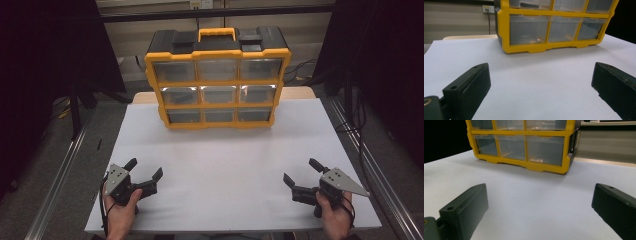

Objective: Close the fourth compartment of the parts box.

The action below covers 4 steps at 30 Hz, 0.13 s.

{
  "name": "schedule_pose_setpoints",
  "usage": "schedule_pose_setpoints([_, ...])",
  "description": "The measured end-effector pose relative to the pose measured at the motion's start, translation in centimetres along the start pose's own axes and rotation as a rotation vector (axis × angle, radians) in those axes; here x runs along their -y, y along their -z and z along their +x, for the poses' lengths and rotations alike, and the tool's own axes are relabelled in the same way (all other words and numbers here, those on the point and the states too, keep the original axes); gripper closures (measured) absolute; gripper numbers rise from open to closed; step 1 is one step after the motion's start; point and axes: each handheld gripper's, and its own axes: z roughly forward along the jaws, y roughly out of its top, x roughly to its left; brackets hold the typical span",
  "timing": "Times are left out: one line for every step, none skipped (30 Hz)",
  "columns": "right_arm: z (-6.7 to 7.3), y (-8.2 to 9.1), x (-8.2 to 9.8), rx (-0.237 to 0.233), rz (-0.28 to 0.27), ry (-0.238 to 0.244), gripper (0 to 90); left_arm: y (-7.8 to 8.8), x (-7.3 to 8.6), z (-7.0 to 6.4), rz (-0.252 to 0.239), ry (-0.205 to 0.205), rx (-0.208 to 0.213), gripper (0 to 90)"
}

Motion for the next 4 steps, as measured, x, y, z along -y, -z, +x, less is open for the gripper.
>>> schedule_pose_setpoints([-0.01,-0.02,0.01,0.000,0.001,0.001,0.2,-0.02,-0.07,-0.09,-0.011,-0.011,-0.008,2.2])
schedule_pose_setpoints([-0.04,-0.04,0.02,0.002,0.001,0.002,0.2,-0.07,-0.12,-0.14,-0.018,-0.019,-0.009,2.3])
schedule_pose_setpoints([-0.06,-0.04,0.02,0.002,0.002,0.001,0.1,-0.14,-0.19,-0.21,-0.020,-0.029,-0.008,2.2])
schedule_pose_setpoints([-0.08,-0.03,0.03,0.003,0.002,0.000,0.1,-0.21,-0.20,-0.21,-0.016,-0.032,-0.001,2.2])
